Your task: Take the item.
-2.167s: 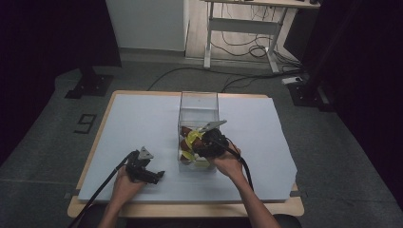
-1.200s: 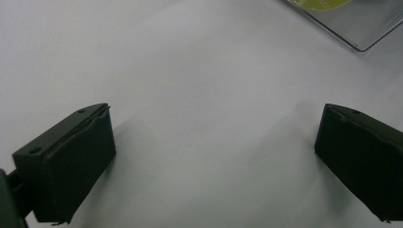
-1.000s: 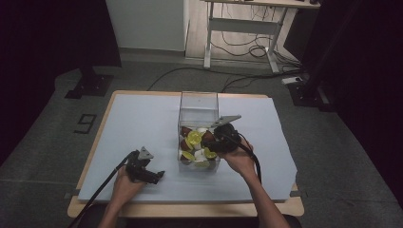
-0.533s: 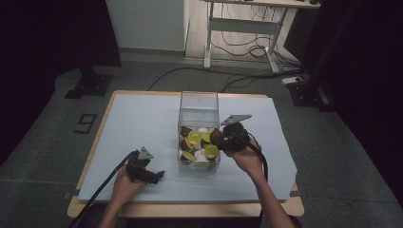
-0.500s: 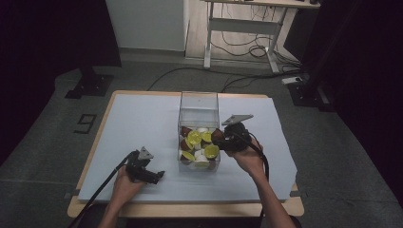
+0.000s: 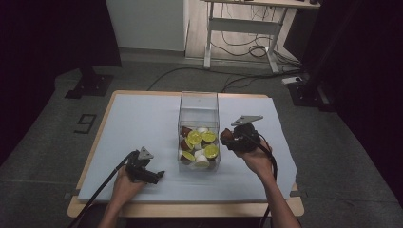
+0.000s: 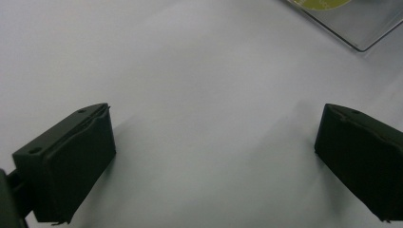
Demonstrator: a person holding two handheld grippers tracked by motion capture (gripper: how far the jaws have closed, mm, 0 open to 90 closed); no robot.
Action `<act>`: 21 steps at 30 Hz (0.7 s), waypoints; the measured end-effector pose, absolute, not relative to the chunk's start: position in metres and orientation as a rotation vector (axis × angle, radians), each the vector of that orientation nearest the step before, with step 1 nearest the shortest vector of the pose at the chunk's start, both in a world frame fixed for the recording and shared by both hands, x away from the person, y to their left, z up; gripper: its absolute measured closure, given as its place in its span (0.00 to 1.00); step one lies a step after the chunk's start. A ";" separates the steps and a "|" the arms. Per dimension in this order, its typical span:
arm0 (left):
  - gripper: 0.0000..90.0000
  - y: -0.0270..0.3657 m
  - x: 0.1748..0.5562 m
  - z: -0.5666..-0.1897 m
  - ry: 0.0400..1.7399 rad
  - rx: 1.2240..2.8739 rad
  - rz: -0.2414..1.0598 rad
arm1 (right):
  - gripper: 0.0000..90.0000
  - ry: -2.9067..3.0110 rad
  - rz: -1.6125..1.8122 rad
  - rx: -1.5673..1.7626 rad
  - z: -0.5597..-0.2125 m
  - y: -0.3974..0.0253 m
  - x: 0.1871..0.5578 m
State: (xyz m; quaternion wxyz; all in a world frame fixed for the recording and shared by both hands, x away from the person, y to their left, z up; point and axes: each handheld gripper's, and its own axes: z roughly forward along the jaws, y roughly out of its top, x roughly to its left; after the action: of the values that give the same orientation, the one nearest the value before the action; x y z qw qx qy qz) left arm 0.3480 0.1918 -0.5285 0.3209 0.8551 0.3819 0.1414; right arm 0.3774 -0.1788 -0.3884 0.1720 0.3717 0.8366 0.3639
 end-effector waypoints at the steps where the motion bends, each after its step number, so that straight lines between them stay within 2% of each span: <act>1: 0.00 0.192 0.348 -0.528 1.004 2.246 0.371 | 0.62 2.372 1.032 1.058 -0.388 -0.181 0.377; 21: 0.00 0.192 0.348 -0.528 1.004 2.247 0.371 | 0.62 2.323 1.027 1.137 -0.398 -0.216 0.373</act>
State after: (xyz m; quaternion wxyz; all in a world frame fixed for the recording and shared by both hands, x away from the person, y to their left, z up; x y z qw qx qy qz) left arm 0.3480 0.1918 -0.5284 0.3207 0.8551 0.3820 0.1412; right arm 0.3726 -0.2163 -0.3983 0.1784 0.4021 0.8214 0.3631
